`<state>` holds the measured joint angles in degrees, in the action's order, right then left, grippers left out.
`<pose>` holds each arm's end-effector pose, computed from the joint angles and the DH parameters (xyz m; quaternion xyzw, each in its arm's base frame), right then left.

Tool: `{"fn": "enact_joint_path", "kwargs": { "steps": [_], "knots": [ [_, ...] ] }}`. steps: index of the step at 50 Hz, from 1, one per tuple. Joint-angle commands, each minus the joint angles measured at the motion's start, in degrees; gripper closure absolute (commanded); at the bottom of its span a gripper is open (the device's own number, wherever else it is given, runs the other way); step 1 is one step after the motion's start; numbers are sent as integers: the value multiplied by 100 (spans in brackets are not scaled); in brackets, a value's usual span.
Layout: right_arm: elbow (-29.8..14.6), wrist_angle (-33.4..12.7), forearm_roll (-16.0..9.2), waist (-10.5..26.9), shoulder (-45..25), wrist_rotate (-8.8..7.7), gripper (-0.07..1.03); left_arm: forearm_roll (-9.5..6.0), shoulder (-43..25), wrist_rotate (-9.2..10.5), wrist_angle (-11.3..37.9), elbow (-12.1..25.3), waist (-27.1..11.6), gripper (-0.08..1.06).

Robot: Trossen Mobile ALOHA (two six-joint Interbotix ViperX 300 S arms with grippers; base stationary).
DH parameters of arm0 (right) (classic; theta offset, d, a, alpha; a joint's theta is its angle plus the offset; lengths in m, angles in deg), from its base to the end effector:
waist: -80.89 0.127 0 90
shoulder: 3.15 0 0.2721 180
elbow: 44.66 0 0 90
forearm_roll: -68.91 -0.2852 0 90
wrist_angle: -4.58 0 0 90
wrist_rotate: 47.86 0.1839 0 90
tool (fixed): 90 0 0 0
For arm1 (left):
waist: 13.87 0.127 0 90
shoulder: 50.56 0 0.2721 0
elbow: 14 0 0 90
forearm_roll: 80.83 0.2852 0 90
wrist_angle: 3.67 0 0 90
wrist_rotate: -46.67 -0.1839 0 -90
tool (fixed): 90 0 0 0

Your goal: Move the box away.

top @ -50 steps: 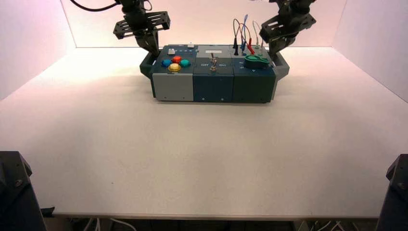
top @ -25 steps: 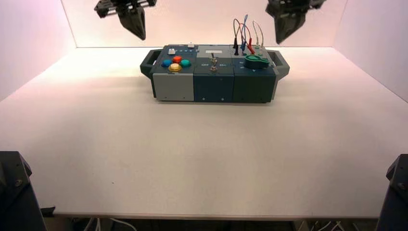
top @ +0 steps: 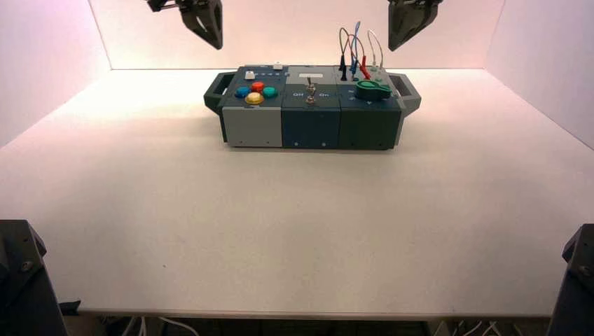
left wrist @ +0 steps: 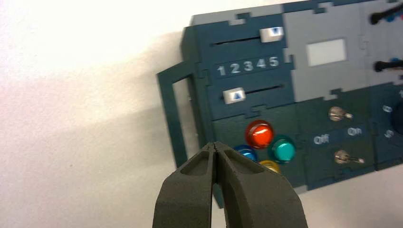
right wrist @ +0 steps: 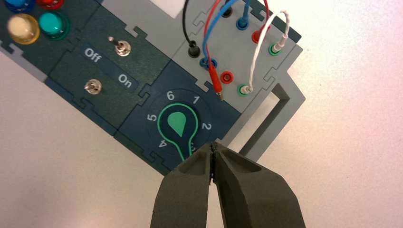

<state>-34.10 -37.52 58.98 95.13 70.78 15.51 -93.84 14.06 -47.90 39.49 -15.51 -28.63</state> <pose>0.3804 0.1185 0.0909 -0.1726 0.5272 0.2414 0.7962 0.4136 -0.1383 0.0739 -0.0059 0.5747 -0.1434 0.8057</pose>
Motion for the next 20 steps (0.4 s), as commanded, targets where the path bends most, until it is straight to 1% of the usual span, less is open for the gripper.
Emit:
{"fn": "enact_joint_path", "kwargs": {
  "steps": [1, 6, 20],
  "knots": [
    [-35, 114, -35, 26, 229, -44, 98, 9, 290, -18, -9, 105, 18, 101],
    [-26, 141, -26, 18, 255, -44, 98, 9, 369, -18, -44, 53, 18, 101],
    [18, 141, -35, 18, 334, -44, 98, 9, 316, -35, -114, -105, 18, 101]
  ]
}}
